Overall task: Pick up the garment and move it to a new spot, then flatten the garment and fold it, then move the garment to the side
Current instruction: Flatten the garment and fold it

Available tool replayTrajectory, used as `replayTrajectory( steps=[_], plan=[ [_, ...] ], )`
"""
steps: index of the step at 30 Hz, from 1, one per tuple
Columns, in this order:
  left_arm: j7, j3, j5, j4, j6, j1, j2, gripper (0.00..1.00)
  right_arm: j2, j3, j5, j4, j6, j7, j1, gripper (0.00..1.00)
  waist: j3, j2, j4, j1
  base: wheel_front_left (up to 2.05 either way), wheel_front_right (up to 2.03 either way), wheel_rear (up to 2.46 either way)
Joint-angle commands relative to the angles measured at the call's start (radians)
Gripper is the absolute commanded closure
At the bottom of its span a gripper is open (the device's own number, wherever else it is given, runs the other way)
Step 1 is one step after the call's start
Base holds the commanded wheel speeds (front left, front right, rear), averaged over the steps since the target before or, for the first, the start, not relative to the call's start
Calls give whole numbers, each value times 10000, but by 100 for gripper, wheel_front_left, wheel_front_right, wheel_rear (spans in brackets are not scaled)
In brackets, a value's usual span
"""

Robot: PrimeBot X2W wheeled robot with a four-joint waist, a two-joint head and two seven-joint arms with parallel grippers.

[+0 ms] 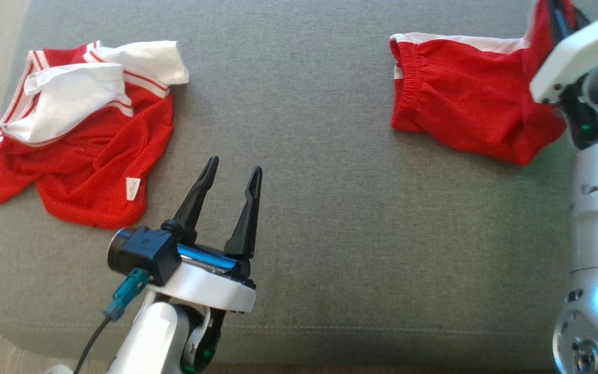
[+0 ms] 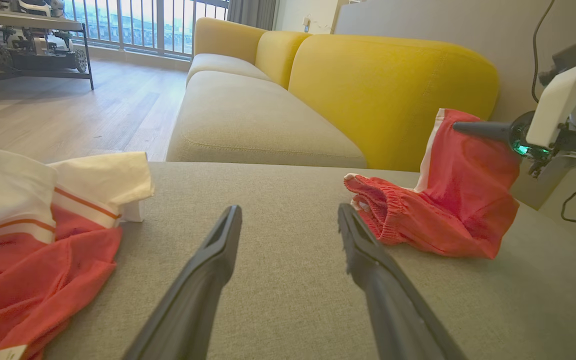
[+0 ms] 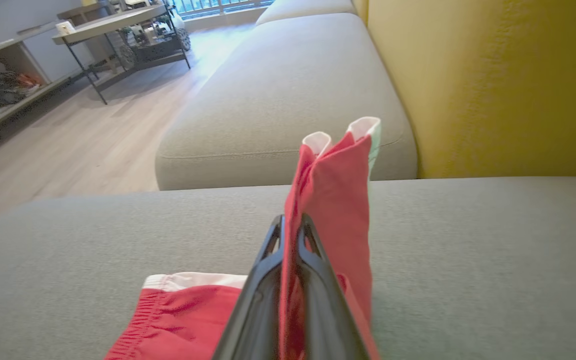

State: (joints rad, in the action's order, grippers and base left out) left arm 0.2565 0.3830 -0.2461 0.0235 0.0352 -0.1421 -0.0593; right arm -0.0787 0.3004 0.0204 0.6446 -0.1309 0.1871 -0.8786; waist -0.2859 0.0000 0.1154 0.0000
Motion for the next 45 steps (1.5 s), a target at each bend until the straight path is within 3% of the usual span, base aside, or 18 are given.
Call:
replayTrajectory(
  steps=[1, 16, 17, 18, 23, 31, 37, 39, 40, 45],
  plan=[
    [53, -295, 90, -275, -6, -116, 21, 0, 154, -277, 154, -411, 2, 58, -372, 100, -11, 0, 58, 0, 0, 0, 0],
    [53, 262, -114, 124, 115, -360, 84, 0, 283, -3552, 3050, 1419, 2, -431, -364, 100, -79, 0, 963, 0, 0, 0, 0],
    [53, 295, -132, 136, 104, -371, 85, 0, 283, -3597, 3139, 1539, 2, -490, -370, 66, -77, 0, 972, 0, 0, 0, 0],
    [53, 328, -155, 141, 91, -384, 86, 0, 283, -3610, 3265, 1628, 2, -583, -387, 0, -70, 0, 976, 0, 0, 0, 0],
    [53, 371, -219, 35, -60, -387, 89, 0, 284, -3353, 3557, 1410, 2, -1055, -434, 0, 58, 0, 882, 0, 0, 0, 0],
    [53, 194, -169, -428, -258, -195, 90, 0, -479, -2182, 1898, -504, 2, -972, 575, 0, 166, 0, 662, 0, 0, 0, 0],
    [53, 332, -224, -529, -283, -162, 90, 0, -952, -1544, 911, -1565, 2, -729, 1705, 0, 109, 0, 858, 0, 0, 0, 0],
    [53, 381, -256, -525, -283, -170, 90, 0, -989, -1616, 749, -1696, 2, -711, 1932, 80, 54, 0, 980, 0, 0, 0, 0],
    [53, 412, -271, -520, -278, -188, 90, 0, -1009, -1646, 696, -1695, 2, -698, 2014, 100, 26, 0, 1053, 0, 0, 0, 0],
    [53, 521, -356, -522, -316, -267, 90, 0, -1321, -2012, -48, -1344, 2, -875, 2235, 100, -83, 0, 1395, 0, 0, 0, 0]
  ],
)
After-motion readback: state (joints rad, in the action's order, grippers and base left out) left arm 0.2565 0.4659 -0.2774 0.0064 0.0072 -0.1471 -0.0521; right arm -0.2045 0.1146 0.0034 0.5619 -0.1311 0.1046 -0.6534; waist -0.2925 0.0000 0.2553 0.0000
